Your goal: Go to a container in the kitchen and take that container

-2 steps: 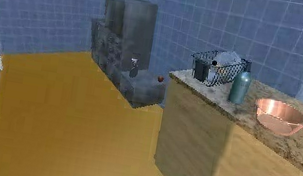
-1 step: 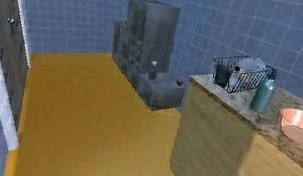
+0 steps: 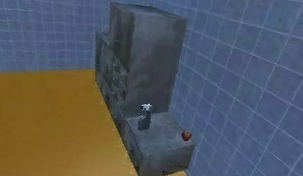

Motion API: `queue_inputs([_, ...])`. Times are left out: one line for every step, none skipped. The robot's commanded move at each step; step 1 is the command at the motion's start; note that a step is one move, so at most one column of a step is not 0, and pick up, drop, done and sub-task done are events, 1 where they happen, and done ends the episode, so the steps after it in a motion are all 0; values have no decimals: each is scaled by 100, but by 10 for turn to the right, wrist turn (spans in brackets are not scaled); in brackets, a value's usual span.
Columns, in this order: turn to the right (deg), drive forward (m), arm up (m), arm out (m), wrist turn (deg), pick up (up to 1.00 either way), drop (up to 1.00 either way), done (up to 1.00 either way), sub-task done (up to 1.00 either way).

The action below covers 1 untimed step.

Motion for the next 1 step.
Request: queue_inputs([-30, 0, 0, 0, 0, 0, 0, 0, 0])
